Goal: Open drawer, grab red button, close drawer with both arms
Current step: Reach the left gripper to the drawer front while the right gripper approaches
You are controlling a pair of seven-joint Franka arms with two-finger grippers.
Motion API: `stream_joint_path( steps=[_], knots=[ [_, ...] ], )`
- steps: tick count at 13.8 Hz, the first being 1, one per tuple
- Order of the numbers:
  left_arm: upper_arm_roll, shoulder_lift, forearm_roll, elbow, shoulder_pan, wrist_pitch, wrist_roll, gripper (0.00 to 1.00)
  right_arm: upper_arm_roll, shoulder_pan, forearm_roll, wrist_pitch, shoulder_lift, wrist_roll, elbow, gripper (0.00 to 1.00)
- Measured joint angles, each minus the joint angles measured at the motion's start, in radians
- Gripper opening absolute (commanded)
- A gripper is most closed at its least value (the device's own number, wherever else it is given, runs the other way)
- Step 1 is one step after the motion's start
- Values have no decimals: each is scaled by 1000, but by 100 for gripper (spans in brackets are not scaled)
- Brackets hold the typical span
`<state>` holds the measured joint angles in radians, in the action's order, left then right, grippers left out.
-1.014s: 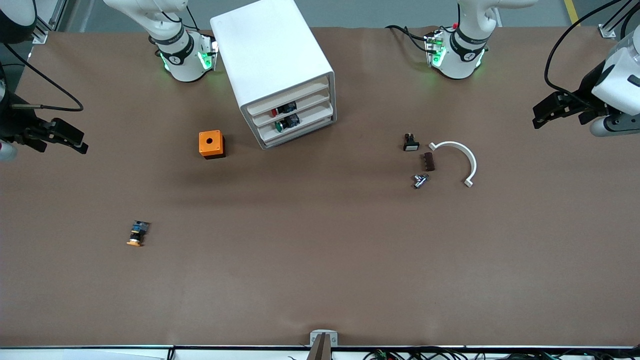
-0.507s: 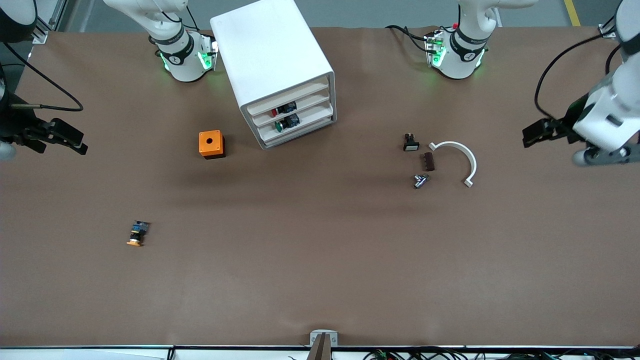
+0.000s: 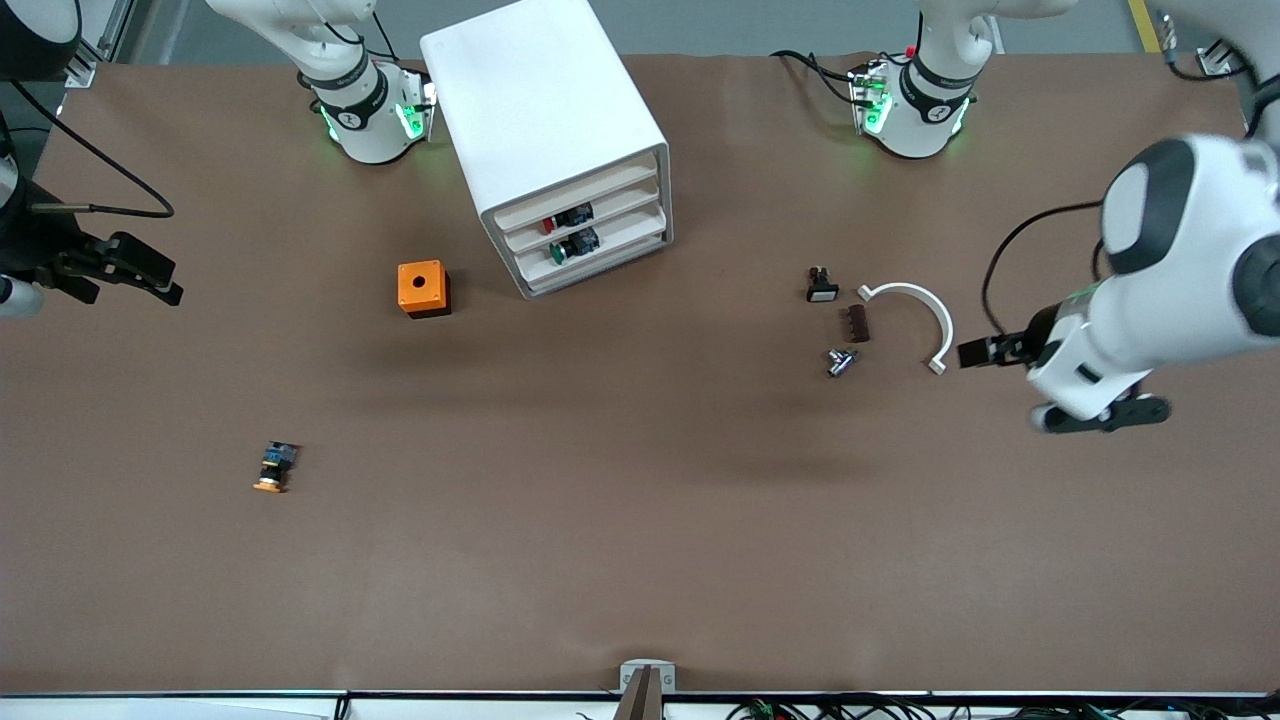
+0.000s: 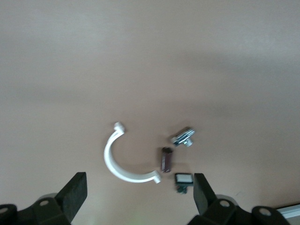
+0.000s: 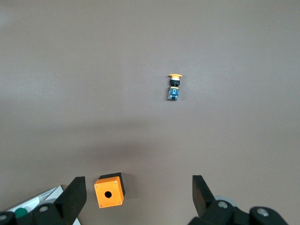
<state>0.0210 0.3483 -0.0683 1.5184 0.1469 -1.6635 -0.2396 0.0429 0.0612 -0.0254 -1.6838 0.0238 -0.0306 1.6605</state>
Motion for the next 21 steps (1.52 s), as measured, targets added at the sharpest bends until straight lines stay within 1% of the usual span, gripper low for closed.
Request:
stream_joint_path(
  steps=[3,5,6,8,11,14,18,21],
  knots=[
    [1,59,-18,-3,37,-14,-83,100,0,0,0,4,0,0,0,100],
    [1,98,-54,-5,60,-15,-187,100,0,0,0,20,0,-14,1,100],
    [2,121,-69,-6,77,-18,-254,100,0,-4,0,27,0,-52,1,100],
    [3,169,-95,-18,118,-31,-408,100,-1,-37,0,55,0,-183,0,100],
    [5,246,-123,-52,198,-44,-641,100,0,-113,0,89,0,-378,-2,100],
    [6,309,-186,-71,263,-52,-838,100,0,-178,0,111,0,-562,-20,100],
    [6,344,-311,-75,319,-49,-1074,100,1,-257,-1,113,0,-759,-27,100],
    [7,359,-392,-75,368,-30,-1307,100,1,-302,-4,102,0,-875,-32,100]
  ],
)
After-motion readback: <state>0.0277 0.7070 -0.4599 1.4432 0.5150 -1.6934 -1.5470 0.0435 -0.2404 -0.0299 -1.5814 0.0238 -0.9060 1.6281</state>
